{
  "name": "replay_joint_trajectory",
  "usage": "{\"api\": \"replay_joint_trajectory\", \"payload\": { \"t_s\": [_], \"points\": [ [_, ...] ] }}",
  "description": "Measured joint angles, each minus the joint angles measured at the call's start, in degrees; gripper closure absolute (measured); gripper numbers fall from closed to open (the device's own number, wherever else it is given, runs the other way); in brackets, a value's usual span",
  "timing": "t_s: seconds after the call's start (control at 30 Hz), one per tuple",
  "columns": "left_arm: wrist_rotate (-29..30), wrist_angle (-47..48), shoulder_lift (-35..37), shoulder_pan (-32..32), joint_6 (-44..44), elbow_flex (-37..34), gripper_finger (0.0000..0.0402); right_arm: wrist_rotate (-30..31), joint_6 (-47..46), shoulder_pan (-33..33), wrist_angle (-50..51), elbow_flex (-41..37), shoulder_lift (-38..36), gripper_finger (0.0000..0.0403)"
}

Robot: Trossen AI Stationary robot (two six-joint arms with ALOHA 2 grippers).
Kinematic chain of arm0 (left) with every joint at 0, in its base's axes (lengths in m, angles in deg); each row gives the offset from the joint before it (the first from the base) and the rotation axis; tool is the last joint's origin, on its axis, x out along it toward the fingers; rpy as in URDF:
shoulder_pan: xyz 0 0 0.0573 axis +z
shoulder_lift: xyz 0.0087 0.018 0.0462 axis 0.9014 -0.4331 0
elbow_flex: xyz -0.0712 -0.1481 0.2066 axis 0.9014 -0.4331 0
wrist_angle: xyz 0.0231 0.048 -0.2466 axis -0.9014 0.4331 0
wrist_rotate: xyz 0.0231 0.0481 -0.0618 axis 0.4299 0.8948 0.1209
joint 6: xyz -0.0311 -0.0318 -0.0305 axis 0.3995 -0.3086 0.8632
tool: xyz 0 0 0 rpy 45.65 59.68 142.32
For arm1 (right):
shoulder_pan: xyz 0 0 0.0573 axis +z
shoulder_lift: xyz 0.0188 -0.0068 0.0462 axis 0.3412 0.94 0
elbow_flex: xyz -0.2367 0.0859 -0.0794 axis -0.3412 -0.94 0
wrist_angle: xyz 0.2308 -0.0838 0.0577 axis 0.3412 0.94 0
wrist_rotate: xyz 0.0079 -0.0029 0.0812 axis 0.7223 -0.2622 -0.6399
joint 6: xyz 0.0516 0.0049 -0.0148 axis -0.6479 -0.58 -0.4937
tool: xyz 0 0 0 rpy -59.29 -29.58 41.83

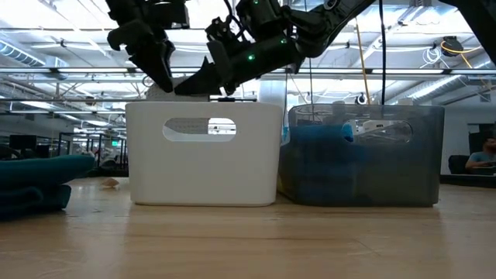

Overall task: Pick & Place Kitchen Items
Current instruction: Put the gray microfiber into the yellow bin

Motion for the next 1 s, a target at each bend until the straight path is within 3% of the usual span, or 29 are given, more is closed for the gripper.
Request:
{"api": "replay_joint_trajectory", "payload": {
  "t_s": [0.27,0.57,0.8,1.0],
  "points": [
    [2.6,-2.2,2.7,0.2,1.0,0.1,0.0316,0.3,1.4,-0.8,7.4,-0.1,-7.0,0.0398],
    [3.8,-7.0,13.9,0.4,0.5,0.0,0.0315,0.2,0.9,-3.4,19.3,-2.4,-19.6,0.04],
    [3.7,-8.2,19.0,1.4,0.3,0.0,0.0314,0.2,-2.6,-5.9,20.5,-10.0,-30.2,0.04],
    [3.7,-9.5,19.3,1.4,1.2,0.0,0.0314,0.2,-6.0,-8.0,15.3,-21.1,-36.1,0.04]
  ]
}}
